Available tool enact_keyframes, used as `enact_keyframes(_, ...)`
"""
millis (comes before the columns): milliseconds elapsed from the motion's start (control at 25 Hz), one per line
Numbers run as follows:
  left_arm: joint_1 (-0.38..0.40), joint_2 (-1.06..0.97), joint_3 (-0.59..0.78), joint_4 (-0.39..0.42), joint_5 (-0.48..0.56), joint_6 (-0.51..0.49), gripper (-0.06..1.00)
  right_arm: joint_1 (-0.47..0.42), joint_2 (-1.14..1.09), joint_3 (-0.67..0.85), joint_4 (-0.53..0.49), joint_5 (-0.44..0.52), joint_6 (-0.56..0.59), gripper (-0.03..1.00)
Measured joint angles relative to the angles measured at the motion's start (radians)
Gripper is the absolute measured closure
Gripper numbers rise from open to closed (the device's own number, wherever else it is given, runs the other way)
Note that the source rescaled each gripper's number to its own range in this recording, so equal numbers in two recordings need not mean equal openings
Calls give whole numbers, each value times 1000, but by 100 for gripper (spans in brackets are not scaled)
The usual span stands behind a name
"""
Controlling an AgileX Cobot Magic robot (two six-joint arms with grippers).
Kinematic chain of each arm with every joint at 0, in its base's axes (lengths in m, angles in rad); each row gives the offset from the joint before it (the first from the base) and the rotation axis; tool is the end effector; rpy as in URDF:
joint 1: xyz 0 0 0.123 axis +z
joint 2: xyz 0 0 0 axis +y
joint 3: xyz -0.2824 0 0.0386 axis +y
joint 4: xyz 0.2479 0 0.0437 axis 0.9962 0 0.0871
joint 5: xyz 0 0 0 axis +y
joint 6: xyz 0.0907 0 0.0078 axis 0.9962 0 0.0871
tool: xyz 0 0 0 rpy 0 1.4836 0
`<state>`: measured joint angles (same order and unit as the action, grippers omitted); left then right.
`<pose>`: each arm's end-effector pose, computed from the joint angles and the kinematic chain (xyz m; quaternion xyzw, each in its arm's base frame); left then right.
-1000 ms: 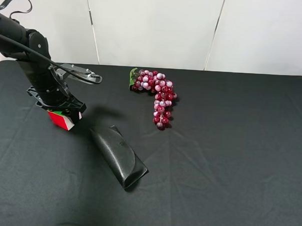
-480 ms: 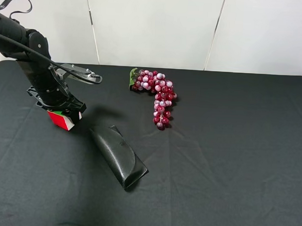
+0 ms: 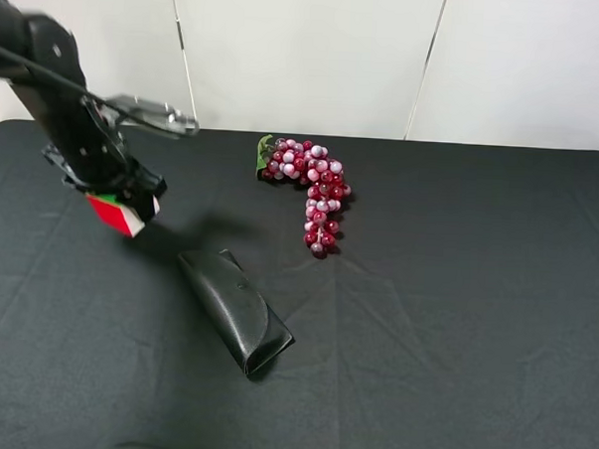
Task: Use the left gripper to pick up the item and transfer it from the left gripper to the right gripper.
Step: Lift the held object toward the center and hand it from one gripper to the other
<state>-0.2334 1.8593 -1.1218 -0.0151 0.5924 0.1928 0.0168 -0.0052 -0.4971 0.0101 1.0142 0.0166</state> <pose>0.3495 -0.0839 0.1622 0.2033 0.9654 -0.0085 0.1632 -0.0035 0.0007 0.2802 -0.0002 0.8402 0.0141 0.5420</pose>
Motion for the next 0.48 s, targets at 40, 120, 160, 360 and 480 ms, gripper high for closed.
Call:
enact_keyframes(40,0,-25,-5,0,11,0,94,0,0,0,0,0,0,-3)
enact_keyframes(120,0,-69,-9,0,34,0,94,0,0,0,0,0,0,-3)
enact_keyframes(160,0,-93,-11,0,38,0,94,0,0,0,0,0,0,-3)
enact_keyframes(360,0,-190,-10,-49,63,2,94,0,0,0,0,0,0,-3)
enact_keyframes(480,0,-227,-10,-128,80,3,94,0,0,0,0,0,0,-3)
